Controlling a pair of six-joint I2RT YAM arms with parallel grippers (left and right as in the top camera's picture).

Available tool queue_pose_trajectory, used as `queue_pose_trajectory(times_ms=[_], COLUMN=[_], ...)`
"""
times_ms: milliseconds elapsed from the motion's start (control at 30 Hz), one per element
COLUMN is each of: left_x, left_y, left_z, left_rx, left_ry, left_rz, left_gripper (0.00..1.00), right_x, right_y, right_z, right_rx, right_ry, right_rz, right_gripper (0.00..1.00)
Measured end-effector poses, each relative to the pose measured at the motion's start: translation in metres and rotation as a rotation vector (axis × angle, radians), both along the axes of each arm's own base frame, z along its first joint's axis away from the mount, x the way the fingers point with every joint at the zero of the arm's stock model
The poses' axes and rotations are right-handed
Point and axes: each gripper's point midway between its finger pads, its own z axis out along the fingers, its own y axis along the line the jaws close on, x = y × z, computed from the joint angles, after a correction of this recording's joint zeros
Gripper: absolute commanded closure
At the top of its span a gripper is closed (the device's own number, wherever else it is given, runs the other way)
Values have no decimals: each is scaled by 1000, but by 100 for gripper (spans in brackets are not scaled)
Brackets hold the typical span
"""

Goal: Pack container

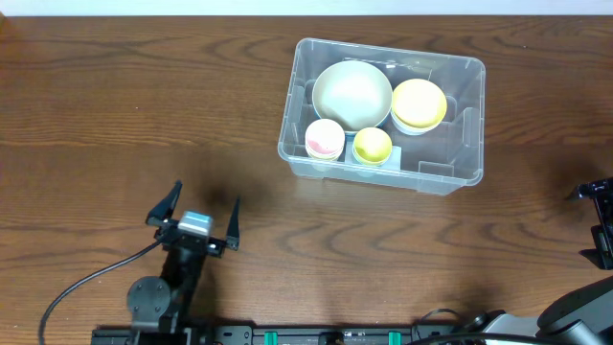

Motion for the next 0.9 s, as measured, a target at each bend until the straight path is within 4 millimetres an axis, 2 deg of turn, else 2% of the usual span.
queue_pose_trajectory(times_ms=[133, 167, 900], left_x=[5, 5, 4], left_y=[4, 5, 7], left_z=[-32, -34, -37], left_rx=[5, 5, 9], left_ry=[70, 75, 97], left_rz=[21, 24, 34], left_gripper=[2, 2, 2], right_x=[0, 0, 0], right_y=[0, 0, 0], right_z=[0, 0, 0], right_rx=[0, 0, 0], right_ry=[1, 0, 0], right_rz=[0, 0, 0], right_gripper=[1, 1, 1])
